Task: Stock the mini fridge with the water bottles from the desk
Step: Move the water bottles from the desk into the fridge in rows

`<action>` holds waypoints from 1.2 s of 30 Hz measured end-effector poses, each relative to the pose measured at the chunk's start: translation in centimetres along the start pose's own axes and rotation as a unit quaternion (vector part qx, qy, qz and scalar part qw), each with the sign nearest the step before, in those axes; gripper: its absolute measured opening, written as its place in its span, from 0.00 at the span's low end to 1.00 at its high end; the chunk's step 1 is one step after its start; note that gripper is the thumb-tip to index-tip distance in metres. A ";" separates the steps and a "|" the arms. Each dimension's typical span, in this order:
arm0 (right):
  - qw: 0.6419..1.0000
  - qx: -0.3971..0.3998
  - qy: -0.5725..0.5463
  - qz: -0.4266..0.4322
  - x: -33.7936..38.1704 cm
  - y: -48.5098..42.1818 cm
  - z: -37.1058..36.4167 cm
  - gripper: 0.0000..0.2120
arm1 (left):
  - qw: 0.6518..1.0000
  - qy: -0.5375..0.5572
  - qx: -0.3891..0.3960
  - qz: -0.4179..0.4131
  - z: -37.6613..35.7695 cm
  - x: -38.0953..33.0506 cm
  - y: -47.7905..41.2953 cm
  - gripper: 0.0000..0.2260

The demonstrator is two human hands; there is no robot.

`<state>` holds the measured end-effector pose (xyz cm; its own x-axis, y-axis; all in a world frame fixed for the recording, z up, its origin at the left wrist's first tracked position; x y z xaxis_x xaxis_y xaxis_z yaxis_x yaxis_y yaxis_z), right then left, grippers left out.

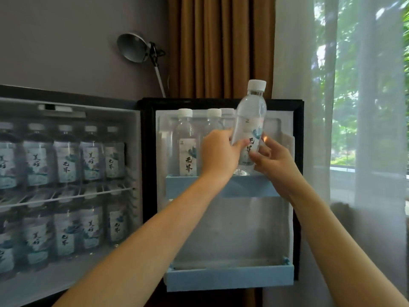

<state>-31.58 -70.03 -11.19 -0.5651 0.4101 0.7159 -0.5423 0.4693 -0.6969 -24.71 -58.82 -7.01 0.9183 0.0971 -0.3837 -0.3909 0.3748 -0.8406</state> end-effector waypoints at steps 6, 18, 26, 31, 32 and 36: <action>0.998 0.036 0.049 -0.009 -0.1 -1.1 -1.0 0.24 | 0.992 -0.115 -0.040 0.011 0.4 0.9 -0.1 0.16; 0.992 0.022 0.112 -0.043 -0.9 -1.6 -0.7 0.34 | 0.991 -0.120 -0.041 -0.046 0.2 1.3 0.5 0.09; 0.970 0.056 0.224 -0.070 -1.7 -1.3 -1.7 0.52 | 0.976 -0.072 -0.201 -0.046 7.4 3.2 -1.2 0.07; 0.963 0.031 0.257 -0.072 -2.1 -1.5 -1.4 0.51 | 0.971 -0.180 -0.151 -0.036 5.6 3.6 -3.0 0.16; 0.963 0.029 0.260 -0.070 -2.2 -1.5 -1.4 0.51 | 0.967 -0.210 -0.136 -0.043 5.1 3.2 -3.5 0.20; 0.960 0.029 0.270 -0.067 -2.1 -1.6 -1.4 0.50 | 0.940 -0.329 -0.067 -0.055 2.9 2.0 -4.4 0.33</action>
<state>-28.63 -70.51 -11.56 -0.0907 0.7023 0.7061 -0.6300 0.5087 -0.5868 -20.92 -57.65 -2.97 0.7758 0.6309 -0.0096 -0.2561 0.3009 -0.9186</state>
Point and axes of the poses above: each hand's wrist, its own y-axis away from the middle knuckle, its own z-axis out of the back of the hand, x = y × z, the point moved 10 cm from there along -y, towards the middle knuckle, and after that the axes turned 12 degrees about -y, right-handed, at the moved point
